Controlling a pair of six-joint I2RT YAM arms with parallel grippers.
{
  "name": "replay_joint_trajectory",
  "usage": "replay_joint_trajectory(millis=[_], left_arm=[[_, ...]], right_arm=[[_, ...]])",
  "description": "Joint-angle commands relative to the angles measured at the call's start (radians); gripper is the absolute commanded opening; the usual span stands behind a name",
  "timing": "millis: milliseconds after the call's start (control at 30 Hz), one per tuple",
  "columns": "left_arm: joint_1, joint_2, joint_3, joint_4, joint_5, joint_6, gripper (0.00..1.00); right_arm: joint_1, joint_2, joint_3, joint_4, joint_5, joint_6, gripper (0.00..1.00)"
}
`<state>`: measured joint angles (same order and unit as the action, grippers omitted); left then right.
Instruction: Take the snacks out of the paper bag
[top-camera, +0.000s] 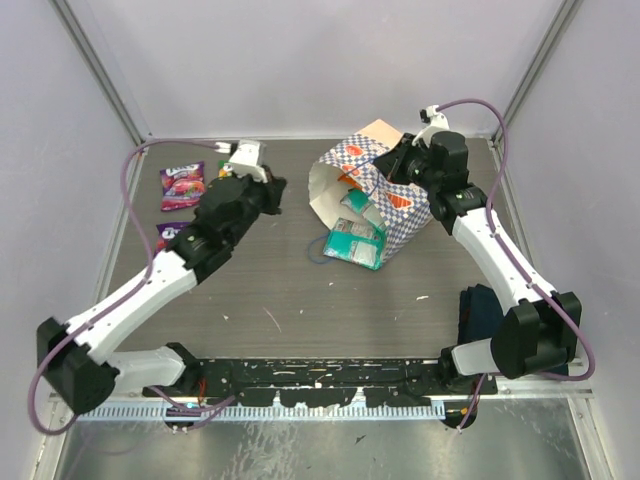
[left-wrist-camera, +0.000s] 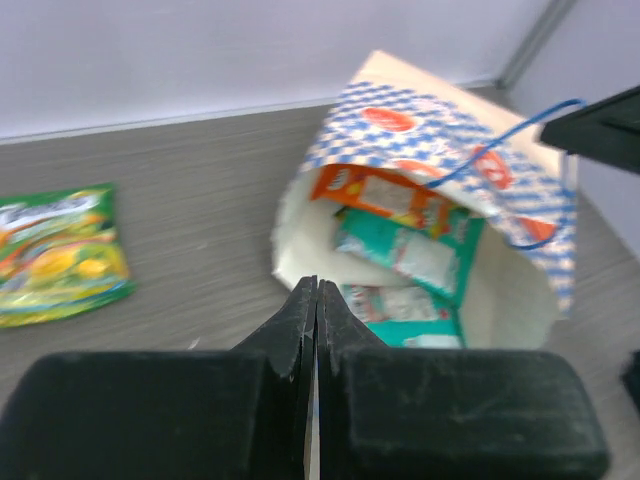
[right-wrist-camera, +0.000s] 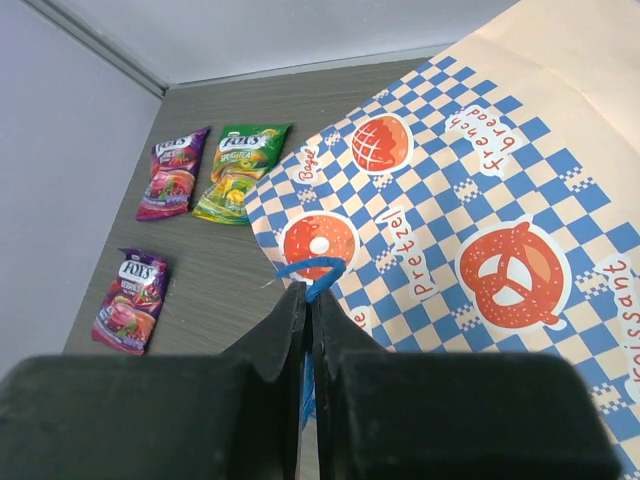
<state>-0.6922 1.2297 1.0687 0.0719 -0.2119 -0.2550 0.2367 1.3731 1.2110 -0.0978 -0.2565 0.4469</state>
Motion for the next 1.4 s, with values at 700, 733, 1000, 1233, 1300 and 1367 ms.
replay_joint_trajectory(millis=[700, 733, 1000, 1233, 1300, 1367], left_arm=[[-0.019, 0.373, 0.115, -0.238, 0.316, -0.079, 0.74], [-0.031, 0.430, 0.142, -0.227, 0.333, -0.090, 0.75], [-0.026, 0.710, 0.251, -0.135, 0.366, -0.145, 0.44], [0.013, 0.728, 0.220, -0.072, 0.385, -0.168, 0.44], [0.026, 0.720, 0.198, -0.053, 0.427, -0.180, 0.45], [0.040, 0.696, 0.159, -0.013, 0.457, -0.191, 0.47]], right_arm=[[-0.006, -0.003, -0.012, 0.091, -0.040, 0.061, 0.01], [-0.007, -0.005, -0.014, 0.091, -0.038, 0.060, 0.01], [-0.007, -0.014, -0.034, 0.097, -0.041, 0.045, 0.01], [-0.007, -0.005, -0.044, 0.106, -0.050, 0.033, 0.01], [-0.007, 0.000, -0.047, 0.110, -0.056, 0.034, 0.01], [-0.007, 0.003, -0.050, 0.114, -0.061, 0.034, 0.01]])
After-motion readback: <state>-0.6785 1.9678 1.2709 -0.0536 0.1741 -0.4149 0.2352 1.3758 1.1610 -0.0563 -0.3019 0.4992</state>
